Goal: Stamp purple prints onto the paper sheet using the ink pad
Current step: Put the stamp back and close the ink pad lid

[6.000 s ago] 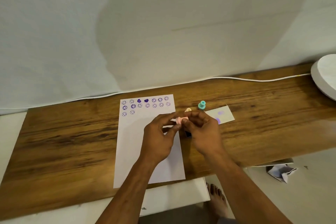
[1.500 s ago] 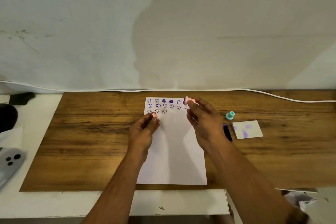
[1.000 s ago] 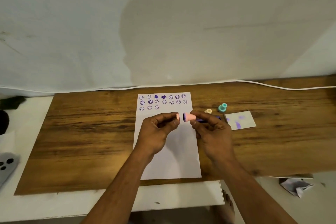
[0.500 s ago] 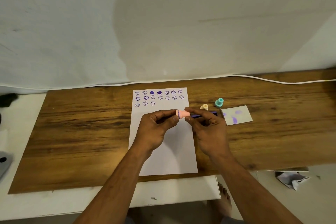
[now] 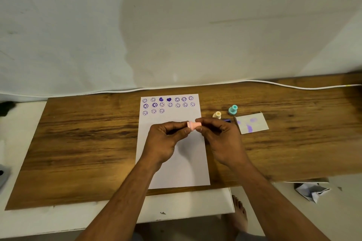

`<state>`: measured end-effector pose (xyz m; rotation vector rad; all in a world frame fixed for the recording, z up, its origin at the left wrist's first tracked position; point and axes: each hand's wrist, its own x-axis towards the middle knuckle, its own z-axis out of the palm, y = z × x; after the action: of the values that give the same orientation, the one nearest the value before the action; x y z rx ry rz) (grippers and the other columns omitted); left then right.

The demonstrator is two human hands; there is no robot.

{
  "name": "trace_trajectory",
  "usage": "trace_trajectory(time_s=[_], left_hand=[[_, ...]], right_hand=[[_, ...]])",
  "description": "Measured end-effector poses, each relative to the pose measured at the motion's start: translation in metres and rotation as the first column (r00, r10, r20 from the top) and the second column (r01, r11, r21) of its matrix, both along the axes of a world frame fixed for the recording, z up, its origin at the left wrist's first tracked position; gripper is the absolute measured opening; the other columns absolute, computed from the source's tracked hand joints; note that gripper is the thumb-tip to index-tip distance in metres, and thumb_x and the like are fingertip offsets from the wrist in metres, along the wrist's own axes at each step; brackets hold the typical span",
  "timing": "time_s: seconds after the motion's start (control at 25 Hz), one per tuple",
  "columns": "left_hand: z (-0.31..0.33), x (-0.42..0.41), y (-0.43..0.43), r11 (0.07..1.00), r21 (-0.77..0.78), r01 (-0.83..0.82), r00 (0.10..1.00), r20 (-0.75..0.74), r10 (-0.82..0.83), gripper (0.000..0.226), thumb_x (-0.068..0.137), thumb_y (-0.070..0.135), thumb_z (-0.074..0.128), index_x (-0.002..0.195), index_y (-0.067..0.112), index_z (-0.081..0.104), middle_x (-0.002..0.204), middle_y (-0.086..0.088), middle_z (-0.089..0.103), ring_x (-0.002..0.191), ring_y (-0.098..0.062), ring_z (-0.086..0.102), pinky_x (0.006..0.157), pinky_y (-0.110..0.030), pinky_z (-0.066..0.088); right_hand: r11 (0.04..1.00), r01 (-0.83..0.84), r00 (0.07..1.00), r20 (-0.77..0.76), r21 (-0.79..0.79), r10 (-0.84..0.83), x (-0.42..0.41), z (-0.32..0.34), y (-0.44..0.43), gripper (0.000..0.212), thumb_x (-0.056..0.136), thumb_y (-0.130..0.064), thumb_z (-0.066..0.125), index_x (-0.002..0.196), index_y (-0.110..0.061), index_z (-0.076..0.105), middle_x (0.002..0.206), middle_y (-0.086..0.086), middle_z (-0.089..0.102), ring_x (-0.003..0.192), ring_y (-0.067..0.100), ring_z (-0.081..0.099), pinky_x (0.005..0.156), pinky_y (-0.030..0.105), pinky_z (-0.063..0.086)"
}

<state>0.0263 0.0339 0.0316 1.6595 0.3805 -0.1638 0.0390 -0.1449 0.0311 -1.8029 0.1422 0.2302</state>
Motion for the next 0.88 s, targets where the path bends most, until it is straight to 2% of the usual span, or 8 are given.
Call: trace_trajectory(time_s=[0.16,0.24,0.32,0.44,0.6,0.64,0.8,0.88], left_hand=[[0.001,0.003,-0.002,0.999,0.045,0.005,0.999,0.040,-0.007,0.034,0.083,0.025,0.081,0.117,0.027,0.078,0.116,0.018,0.076,0.104,-0.002,0.070,0.088,-0.015,0.056],[0.001,0.005,-0.007,0.996,0.081,-0.021,0.998,0.064,0.016,0.037,0.082,0.027,0.082,0.118,0.028,0.077,0.107,0.027,0.073,0.096,0.012,0.068,0.076,0.000,0.049],[-0.001,0.005,-0.012,0.985,0.171,-0.024,0.998,0.065,0.013,0.040,0.081,0.030,0.083,0.120,0.029,0.075,0.104,0.026,0.072,0.091,0.011,0.068,0.070,0.004,0.044],[-0.005,0.000,-0.017,0.952,0.304,0.036,0.998,0.044,-0.052,0.045,0.082,0.032,0.083,0.126,0.029,0.072,0.120,0.012,0.072,0.102,-0.005,0.069,0.083,-0.009,0.049],[-0.008,-0.005,-0.022,0.894,0.425,0.138,0.987,0.016,-0.160,0.049,0.084,0.033,0.081,0.131,0.026,0.068,0.134,0.003,0.069,0.110,-0.016,0.069,0.093,-0.026,0.053],[-0.008,-0.004,-0.024,0.882,0.443,0.160,0.983,0.008,-0.182,0.050,0.085,0.033,0.081,0.133,0.026,0.067,0.136,0.002,0.068,0.110,-0.017,0.070,0.094,-0.027,0.054],[-0.011,0.000,-0.032,0.823,0.512,0.246,0.965,-0.048,-0.259,0.056,0.086,0.033,0.080,0.139,0.027,0.061,0.144,0.002,0.062,0.116,-0.020,0.068,0.101,-0.034,0.054],[-0.015,-0.001,-0.034,0.783,0.560,0.269,0.956,-0.059,-0.287,0.061,0.086,0.034,0.080,0.143,0.027,0.058,0.149,0.003,0.058,0.126,-0.021,0.063,0.110,-0.039,0.051]], right_hand=[[1.000,-0.001,0.999,-0.032,-0.028,0.000,0.003,0.008,0.003,0.024,0.089,-0.027,0.077,0.111,-0.036,0.075,0.104,-0.019,0.075,0.087,-0.002,0.071,0.077,0.019,0.061],[0.987,0.073,0.994,0.090,-0.146,-0.060,0.009,0.016,0.005,0.021,0.089,-0.033,0.078,0.107,-0.041,0.072,0.101,-0.026,0.071,0.089,-0.007,0.067,0.069,0.011,0.054],[0.937,0.179,0.954,0.286,-0.299,-0.091,0.026,0.025,0.000,0.013,0.091,-0.037,0.077,0.102,-0.042,0.071,0.101,-0.021,0.069,0.091,0.002,0.066,0.068,0.017,0.054],[0.762,0.227,0.913,0.404,-0.607,0.050,0.071,0.029,-0.011,0.023,0.091,-0.032,0.070,0.114,-0.027,0.074,0.107,-0.002,0.074,0.098,0.021,0.065,0.076,0.036,0.057],[0.440,0.103,0.965,0.197,-0.892,0.174,0.111,0.018,-0.009,0.019,0.082,-0.024,0.072,0.099,-0.017,0.073,0.091,0.007,0.074,0.094,0.028,0.065,0.071,0.033,0.047],[0.401,0.059,0.971,0.146,-0.914,0.190,0.113,0.014,-0.008,0.018,0.080,-0.022,0.073,0.097,-0.016,0.073,0.092,0.007,0.073,0.095,0.027,0.065,0.071,0.033,0.047],[0.430,0.010,0.968,0.117,-0.903,0.224,0.117,0.013,-0.008,0.028,0.081,-0.024,0.075,0.109,-0.017,0.071,0.103,0.007,0.074,0.103,0.028,0.062,0.079,0.037,0.050],[0.583,0.067,0.977,0.173,-0.810,0.129,0.107,0.021,-0.019,0.043,0.084,-0.038,0.072,0.125,-0.023,0.066,0.111,0.003,0.074,0.112,0.029,0.060,0.087,0.040,0.050]])
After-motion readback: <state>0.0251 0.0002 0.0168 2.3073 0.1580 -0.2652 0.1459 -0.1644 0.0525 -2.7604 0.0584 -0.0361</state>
